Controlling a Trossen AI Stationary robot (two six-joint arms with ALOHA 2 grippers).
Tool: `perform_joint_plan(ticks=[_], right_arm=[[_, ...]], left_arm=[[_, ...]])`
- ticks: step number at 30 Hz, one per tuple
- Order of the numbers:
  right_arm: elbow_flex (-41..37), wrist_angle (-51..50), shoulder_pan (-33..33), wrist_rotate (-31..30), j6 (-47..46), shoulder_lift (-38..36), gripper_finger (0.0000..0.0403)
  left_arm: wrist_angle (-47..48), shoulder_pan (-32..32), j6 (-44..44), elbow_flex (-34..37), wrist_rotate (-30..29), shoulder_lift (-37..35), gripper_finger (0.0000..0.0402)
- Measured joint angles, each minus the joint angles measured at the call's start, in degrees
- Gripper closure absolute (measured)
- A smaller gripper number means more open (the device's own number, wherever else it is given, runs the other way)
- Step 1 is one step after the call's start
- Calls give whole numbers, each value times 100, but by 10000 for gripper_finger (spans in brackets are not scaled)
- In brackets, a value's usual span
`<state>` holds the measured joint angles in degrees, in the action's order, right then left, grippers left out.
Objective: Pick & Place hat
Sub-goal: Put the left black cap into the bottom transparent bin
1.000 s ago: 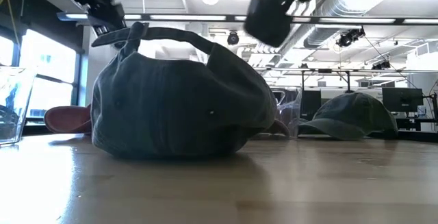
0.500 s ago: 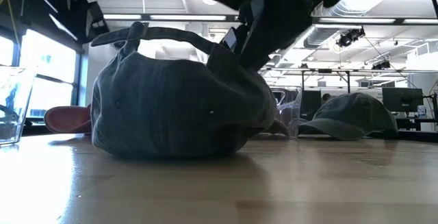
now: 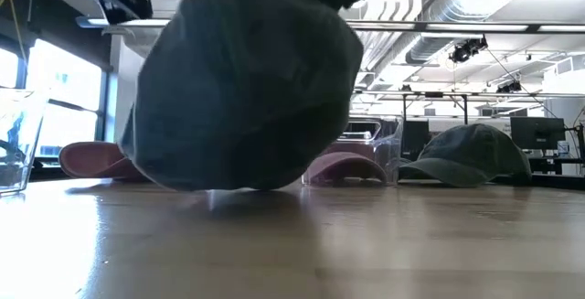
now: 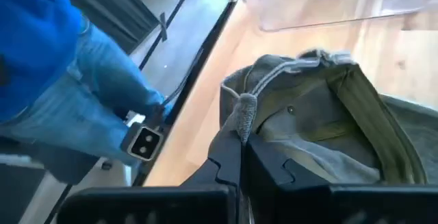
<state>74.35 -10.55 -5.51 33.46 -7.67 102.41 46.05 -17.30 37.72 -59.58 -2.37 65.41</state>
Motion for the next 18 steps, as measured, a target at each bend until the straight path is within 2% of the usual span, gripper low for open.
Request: perform_joint_plan(ticks=[3,5,9,14,18], right_arm=[[-291,-29,120,-86,-158,1,386],[-520,-21,200,-139,-616,1,385],[-1028,18,299,-881,-1848,2,397],[-1493,239,299,-1752,-3188,0,384],[-1613,318,301,-2028,-3570,2,364]], left_arm=[[286,2,-84,-54,9,7,347],[296,0,-130,-3,0,6,358],[203,2,24,250,-175,11,374],[-604,2,308,521,-379,11,382],[-1387,2,310,593,-381,23,383]])
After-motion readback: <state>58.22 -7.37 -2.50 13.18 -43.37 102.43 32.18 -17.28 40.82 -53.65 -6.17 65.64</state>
